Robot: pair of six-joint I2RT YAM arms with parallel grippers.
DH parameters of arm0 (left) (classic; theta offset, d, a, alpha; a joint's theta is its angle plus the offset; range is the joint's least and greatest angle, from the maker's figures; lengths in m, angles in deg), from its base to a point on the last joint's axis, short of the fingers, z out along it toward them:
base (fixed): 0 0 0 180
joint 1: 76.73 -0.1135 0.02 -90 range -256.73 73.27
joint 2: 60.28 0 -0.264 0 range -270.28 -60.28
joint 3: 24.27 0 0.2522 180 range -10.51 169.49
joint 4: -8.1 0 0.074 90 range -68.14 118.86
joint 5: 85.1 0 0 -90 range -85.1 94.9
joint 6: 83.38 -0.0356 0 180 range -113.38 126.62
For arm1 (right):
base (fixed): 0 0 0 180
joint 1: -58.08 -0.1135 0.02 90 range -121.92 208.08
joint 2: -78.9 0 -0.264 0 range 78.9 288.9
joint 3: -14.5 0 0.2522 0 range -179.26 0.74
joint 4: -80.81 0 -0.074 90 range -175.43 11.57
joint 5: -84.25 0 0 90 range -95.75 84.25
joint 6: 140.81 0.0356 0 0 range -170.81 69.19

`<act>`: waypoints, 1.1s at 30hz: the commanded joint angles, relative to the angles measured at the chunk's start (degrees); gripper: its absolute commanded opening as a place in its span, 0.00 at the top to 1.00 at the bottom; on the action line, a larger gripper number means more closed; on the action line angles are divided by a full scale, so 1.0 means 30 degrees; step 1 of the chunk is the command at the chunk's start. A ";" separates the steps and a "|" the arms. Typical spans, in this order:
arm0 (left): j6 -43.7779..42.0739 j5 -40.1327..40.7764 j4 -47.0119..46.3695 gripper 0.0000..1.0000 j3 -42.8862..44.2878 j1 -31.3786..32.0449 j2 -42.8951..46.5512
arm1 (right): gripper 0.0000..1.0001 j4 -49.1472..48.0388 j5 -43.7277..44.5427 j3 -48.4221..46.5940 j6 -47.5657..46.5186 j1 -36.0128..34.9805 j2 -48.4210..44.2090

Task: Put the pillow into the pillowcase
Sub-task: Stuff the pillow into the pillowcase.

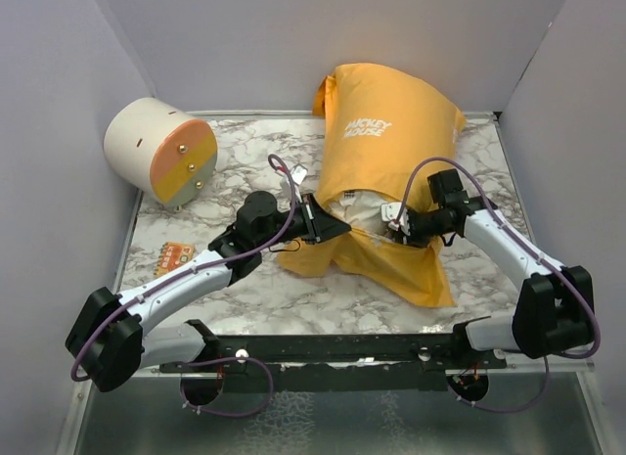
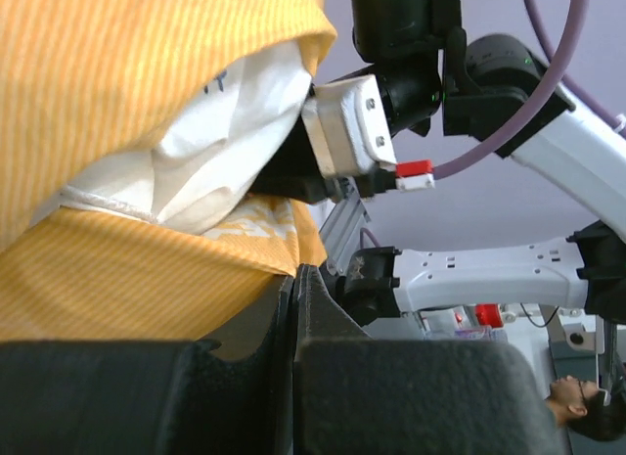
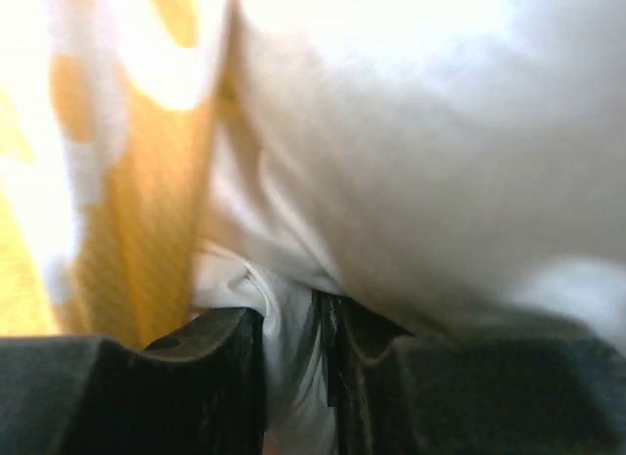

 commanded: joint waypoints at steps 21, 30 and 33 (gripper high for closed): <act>-0.0442 -0.1244 -0.1663 1.00 -0.2392 -0.0429 0.0682 | 0.25 0.5973 -0.8787 -1.1396 0.2522 -0.2423 -0.1262; -0.0203 -0.0995 -0.1849 1.00 -0.2364 -0.0065 0.1076 | 0.47 0.0928 -0.2319 -0.8857 0.5395 -0.5636 0.0203; -0.0159 -0.1025 -0.1844 1.00 -0.2158 0.0063 0.1259 | 0.58 -0.0988 0.1364 -0.7150 0.5896 -0.5637 0.0212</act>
